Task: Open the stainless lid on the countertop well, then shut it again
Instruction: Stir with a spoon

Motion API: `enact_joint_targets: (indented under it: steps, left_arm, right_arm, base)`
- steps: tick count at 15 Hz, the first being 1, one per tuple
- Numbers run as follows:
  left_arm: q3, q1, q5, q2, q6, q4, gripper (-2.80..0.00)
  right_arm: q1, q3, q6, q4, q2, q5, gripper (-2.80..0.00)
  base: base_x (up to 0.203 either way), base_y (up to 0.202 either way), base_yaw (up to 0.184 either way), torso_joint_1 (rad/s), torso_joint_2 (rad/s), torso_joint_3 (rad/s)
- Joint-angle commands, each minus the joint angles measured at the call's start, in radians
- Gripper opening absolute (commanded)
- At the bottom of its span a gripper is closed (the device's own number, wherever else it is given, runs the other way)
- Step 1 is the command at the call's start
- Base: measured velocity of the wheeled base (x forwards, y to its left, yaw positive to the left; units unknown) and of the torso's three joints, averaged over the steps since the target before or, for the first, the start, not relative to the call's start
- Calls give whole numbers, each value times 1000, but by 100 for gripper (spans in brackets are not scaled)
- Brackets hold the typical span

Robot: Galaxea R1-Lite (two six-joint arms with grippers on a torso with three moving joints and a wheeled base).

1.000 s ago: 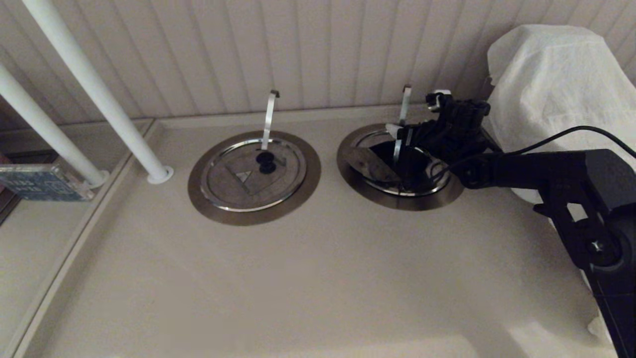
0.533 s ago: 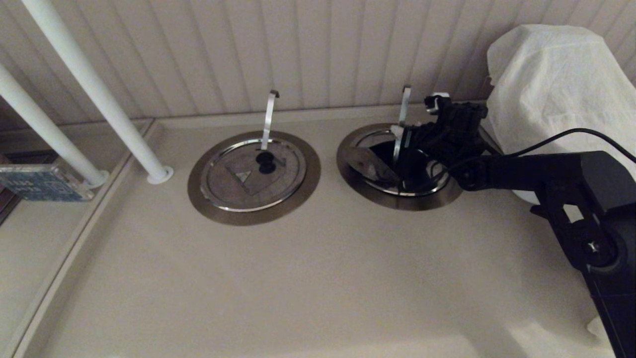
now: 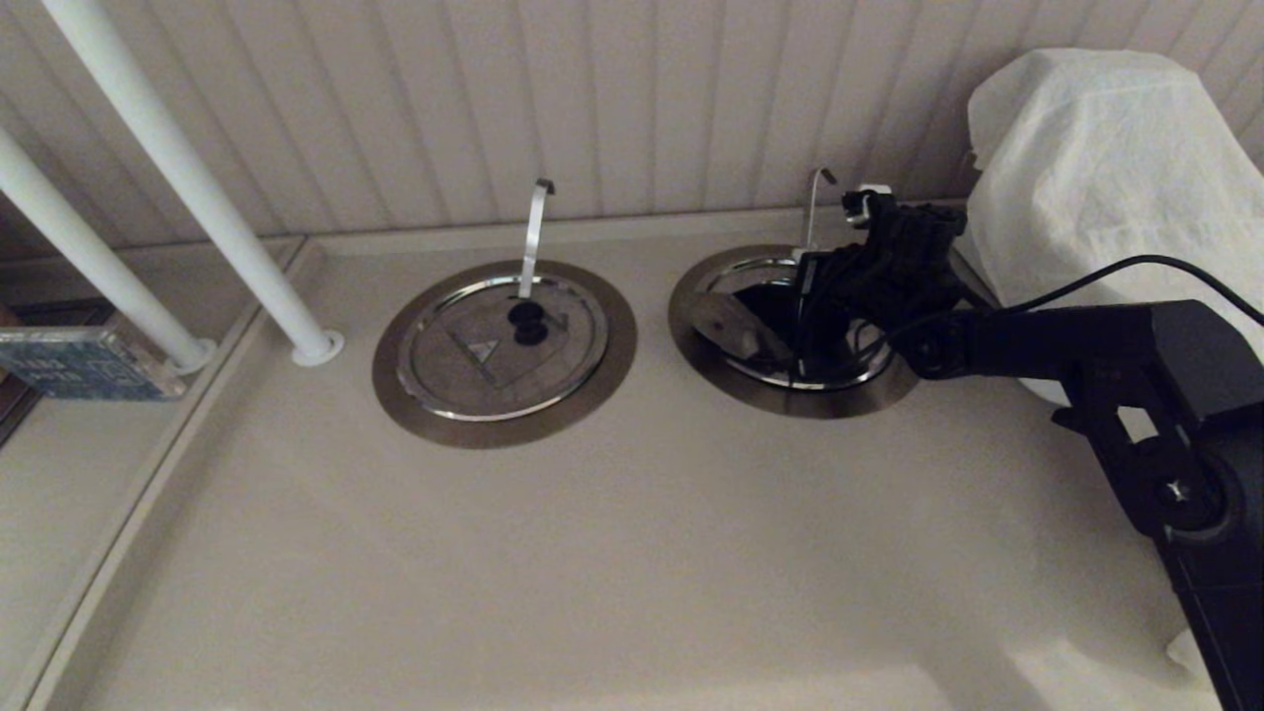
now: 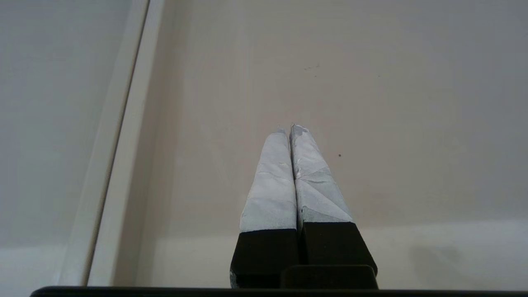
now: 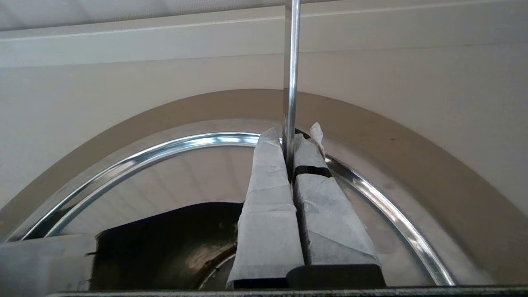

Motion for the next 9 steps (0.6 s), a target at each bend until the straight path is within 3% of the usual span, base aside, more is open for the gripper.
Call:
enact_joint_targets:
  steps: [1,9]
  left_arm:
    - [0,0,0,-2,0,0,-280]
    - [0,0,0,-2,0,0,-280]
  right_arm:
    - [6,1,2,-4,-3,0,-280]
    - [20,23,14,-2,-56,-8,-280]
  base:
    - [0,0,0,0,0,0]
    - [0,0,0,0,0,0]
